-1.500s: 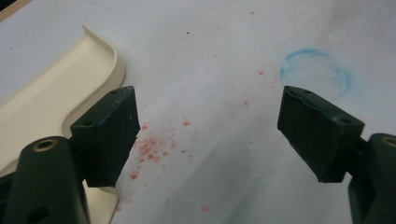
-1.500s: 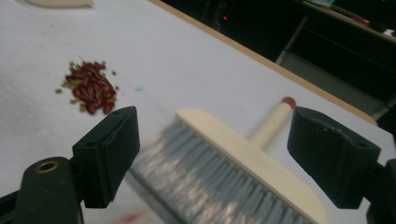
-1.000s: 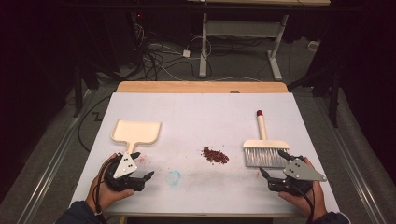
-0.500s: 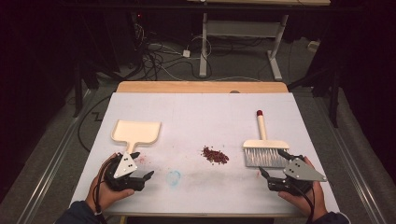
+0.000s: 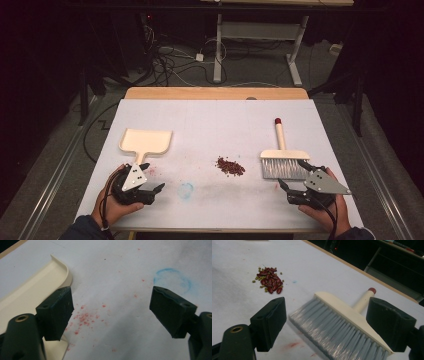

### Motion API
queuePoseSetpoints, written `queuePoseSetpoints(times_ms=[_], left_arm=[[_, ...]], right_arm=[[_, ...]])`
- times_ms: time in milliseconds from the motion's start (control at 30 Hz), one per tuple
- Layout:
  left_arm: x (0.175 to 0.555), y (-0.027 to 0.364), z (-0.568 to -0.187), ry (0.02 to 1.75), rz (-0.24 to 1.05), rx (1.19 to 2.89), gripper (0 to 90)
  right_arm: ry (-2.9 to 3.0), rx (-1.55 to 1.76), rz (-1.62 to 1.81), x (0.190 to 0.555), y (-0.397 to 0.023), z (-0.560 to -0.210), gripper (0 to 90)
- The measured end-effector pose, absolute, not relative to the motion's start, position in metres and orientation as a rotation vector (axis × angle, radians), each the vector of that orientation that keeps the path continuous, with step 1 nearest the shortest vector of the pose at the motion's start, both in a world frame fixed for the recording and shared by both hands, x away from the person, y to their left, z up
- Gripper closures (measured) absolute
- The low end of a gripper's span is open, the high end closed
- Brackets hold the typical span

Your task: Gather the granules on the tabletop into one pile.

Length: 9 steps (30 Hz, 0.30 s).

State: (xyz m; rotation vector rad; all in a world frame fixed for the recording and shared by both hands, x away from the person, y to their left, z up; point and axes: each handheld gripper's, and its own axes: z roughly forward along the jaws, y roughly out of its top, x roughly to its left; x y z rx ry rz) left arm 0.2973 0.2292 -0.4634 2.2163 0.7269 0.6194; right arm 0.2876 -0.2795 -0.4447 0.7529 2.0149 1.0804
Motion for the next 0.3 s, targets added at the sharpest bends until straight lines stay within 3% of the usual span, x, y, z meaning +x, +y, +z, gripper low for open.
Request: queuePoseSetpoints(times_ms=[300], left_arm=[[0.3002,0.2272,-0.4634,0.724,0.616,2.219,18.4]], right_arm=[[2.008,0.759,1.073,0.2879,-0.2814,-0.4456,17.3]])
